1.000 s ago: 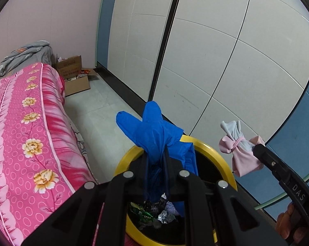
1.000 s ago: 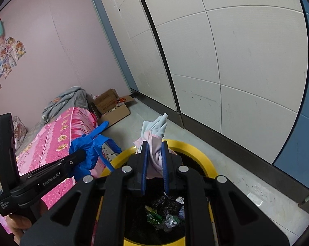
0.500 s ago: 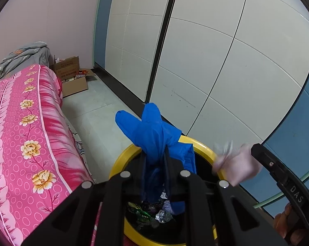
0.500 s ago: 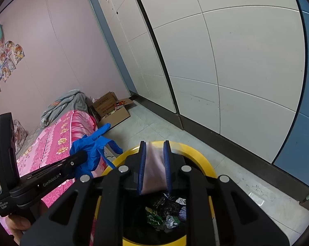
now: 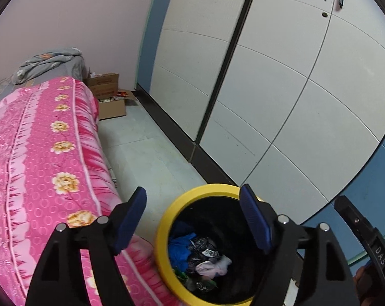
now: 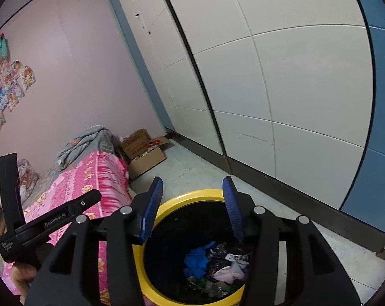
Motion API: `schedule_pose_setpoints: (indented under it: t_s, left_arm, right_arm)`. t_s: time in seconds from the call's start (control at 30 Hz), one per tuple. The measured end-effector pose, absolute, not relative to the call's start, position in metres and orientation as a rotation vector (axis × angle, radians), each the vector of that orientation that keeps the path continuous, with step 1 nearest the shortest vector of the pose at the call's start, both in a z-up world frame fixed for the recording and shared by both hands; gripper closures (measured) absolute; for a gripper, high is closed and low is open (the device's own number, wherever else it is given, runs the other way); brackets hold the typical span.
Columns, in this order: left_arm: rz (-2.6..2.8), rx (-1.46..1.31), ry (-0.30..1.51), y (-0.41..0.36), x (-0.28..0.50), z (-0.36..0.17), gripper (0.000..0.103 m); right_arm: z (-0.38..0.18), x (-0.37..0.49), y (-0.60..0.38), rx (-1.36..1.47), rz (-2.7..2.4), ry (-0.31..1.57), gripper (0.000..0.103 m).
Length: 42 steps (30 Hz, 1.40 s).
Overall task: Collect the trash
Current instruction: 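Carry the glove and bow cloth to the yellow bin and open both tools, then move both tools back over the bed toward the lavender foam and orange peel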
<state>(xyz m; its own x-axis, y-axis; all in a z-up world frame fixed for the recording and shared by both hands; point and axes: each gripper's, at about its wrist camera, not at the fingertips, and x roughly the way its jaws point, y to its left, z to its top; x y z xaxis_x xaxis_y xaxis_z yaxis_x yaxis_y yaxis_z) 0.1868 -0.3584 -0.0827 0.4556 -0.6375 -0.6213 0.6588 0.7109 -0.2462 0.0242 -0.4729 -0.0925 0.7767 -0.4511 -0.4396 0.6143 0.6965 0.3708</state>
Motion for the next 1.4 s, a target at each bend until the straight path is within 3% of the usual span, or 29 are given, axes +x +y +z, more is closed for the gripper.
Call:
schedule_pose_setpoints:
  t_s: [0.1, 0.53, 0.73, 1.1, 1.4]
  left_arm:
    - [-0.774, 0.041, 0.730, -0.345, 0.188, -0.075, 0.031]
    - [-0.596, 0.006, 0.668, -0.230, 0.221, -0.046, 0.031]
    - [-0.480, -0.019, 0.651, -0.162, 0.244, -0.037, 0.031]
    - [-0.297, -0.007, 0.690, -0.057, 0.288, -0.049, 0.031]
    - [-0.281, 0.067, 0.728, -0.018, 0.323, -0.077, 0.031]
  right_arm:
    - [-0.086, 0.029, -0.465, 0.529, -0.546, 0.324, 0.044]
    - [-0.051, 0.062, -0.384, 0.372, -0.267, 0.355, 0.030]
    - [-0.042, 0.084, -0.335, 0.314, -0.132, 0.386, 0.017]
    - [-0.052, 0.142, -0.234, 0.200, 0.157, 0.493, 0.011]
    - [-0.082, 0.186, -0.175, 0.138, 0.306, 0.611, 0.009]
